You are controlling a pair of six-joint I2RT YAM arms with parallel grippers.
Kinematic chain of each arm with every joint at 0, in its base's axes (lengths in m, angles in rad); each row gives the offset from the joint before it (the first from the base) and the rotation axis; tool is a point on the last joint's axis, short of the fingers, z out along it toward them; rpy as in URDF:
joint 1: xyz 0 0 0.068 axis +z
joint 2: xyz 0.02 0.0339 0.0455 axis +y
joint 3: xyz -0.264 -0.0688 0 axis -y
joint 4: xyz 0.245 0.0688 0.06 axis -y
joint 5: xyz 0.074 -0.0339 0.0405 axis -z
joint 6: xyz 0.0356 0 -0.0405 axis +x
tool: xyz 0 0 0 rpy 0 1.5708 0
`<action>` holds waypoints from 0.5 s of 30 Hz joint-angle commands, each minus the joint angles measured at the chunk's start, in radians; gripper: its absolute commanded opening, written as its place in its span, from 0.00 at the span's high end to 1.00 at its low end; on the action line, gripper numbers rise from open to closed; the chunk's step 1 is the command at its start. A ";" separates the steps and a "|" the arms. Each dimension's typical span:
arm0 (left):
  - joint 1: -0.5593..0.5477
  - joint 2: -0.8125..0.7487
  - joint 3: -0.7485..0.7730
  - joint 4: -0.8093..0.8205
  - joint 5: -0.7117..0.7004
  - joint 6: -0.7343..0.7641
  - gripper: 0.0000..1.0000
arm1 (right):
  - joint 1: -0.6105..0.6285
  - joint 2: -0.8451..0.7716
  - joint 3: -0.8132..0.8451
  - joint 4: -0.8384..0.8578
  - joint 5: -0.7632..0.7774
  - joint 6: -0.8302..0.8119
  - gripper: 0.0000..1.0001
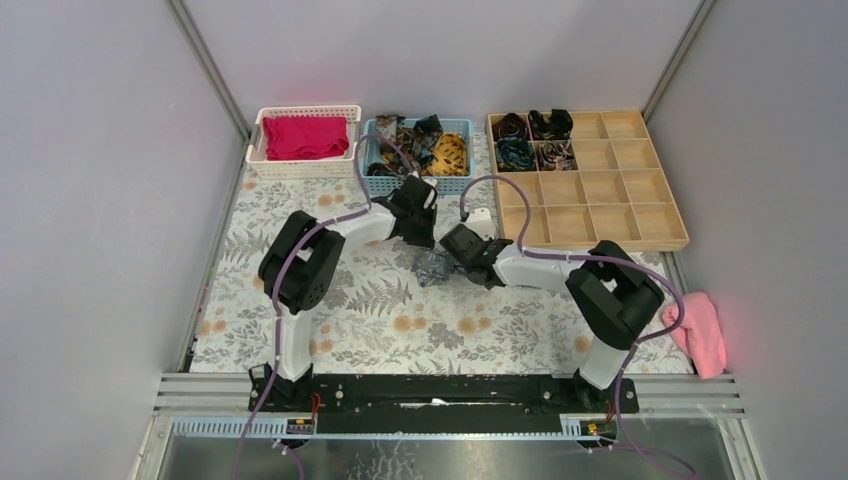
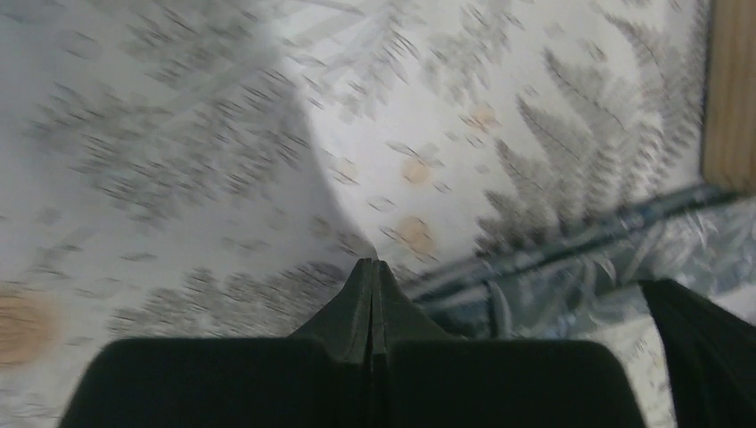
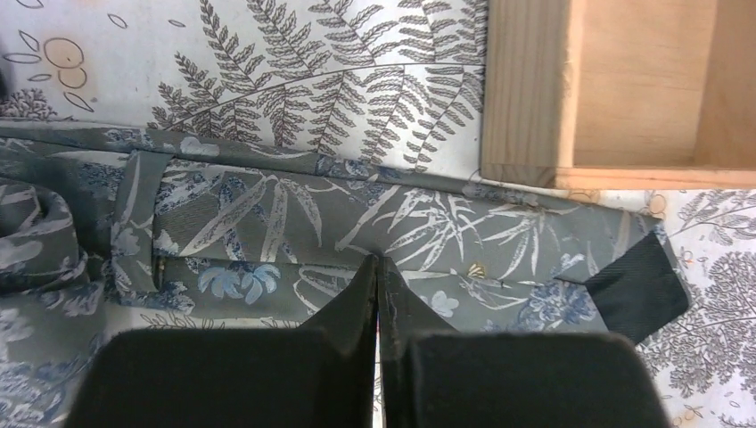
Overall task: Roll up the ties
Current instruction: Roll the tie at the center of the board.
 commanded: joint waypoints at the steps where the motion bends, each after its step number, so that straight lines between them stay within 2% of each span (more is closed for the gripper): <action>1: -0.085 -0.032 -0.138 0.058 0.046 -0.037 1.00 | -0.013 0.038 0.052 0.041 -0.033 -0.015 1.00; 6: -0.124 -0.088 -0.262 0.068 0.059 -0.096 1.00 | -0.015 0.076 0.064 0.064 -0.109 -0.045 1.00; 15: -0.144 -0.244 -0.457 0.038 -0.038 -0.173 1.00 | -0.011 0.089 0.051 0.131 -0.373 -0.081 1.00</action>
